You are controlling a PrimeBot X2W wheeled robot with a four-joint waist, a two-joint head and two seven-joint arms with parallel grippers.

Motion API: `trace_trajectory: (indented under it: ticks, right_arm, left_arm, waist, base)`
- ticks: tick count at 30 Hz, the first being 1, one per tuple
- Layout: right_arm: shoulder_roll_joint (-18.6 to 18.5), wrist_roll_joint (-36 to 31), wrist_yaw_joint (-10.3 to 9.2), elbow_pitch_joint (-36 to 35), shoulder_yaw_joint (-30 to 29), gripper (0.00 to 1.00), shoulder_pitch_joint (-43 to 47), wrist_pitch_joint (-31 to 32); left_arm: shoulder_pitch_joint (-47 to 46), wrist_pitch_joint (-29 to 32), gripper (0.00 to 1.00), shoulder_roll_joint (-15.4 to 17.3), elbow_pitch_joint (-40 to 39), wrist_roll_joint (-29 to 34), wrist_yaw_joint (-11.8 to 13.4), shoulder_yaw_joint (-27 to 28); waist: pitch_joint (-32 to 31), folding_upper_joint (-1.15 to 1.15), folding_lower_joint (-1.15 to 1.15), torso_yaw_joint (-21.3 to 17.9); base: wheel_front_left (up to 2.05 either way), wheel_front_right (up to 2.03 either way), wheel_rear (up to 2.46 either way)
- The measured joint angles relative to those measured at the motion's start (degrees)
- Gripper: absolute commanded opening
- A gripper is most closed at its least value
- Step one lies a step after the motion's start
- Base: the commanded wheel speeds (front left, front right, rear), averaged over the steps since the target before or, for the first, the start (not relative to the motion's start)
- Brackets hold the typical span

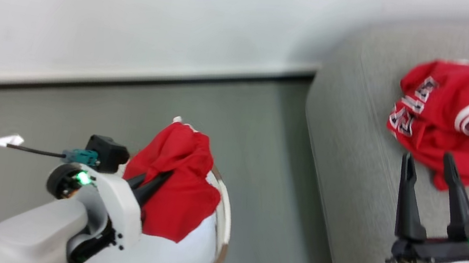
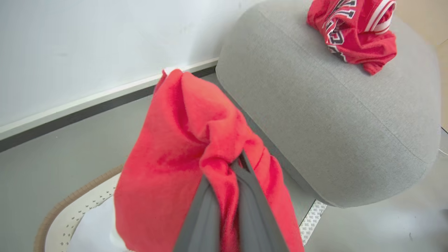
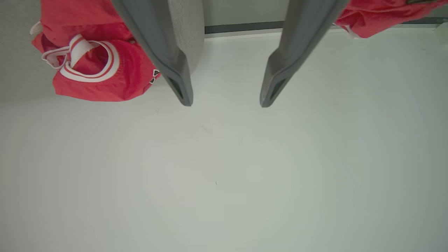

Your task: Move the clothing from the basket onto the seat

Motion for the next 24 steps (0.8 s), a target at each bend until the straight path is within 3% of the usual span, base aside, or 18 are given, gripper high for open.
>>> trace_trajectory:
  ticks: [5, 11, 24]
  right_arm:
    - [-1.69, 2.36, 0.00, 1.32, 1.14, 1.00, 2.69, 0.00]
    - [-2.78, 4.41, 0.00, 2.47, 2.55, 1.00, 5.14, -0.10]
    - [-2.52, 6.81, 0.00, 3.11, 6.53, 1.00, 7.75, -0.11]
  left_arm:
    - [0.66, -1.01, 0.00, -0.77, -2.98, 1.80, 1.00, 3.79]
    - [2.70, -1.11, 0.00, 0.14, -11.57, 6.44, 4.09, 11.66]
    - [7.88, -1.11, 0.00, 3.16, -26.44, 13.19, 9.50, 20.05]
  waist:
    - [-5.52, 0.00, 0.00, 2.68]
    - [-10.52, 0.00, 0.00, 5.62]
    - [-14.72, 0.00, 0.01, 8.99]
  base:
    - [0.00, 0.00, 0.00]
    - [0.00, 0.00, 0.00]
    - [0.00, 0.00, 0.00]
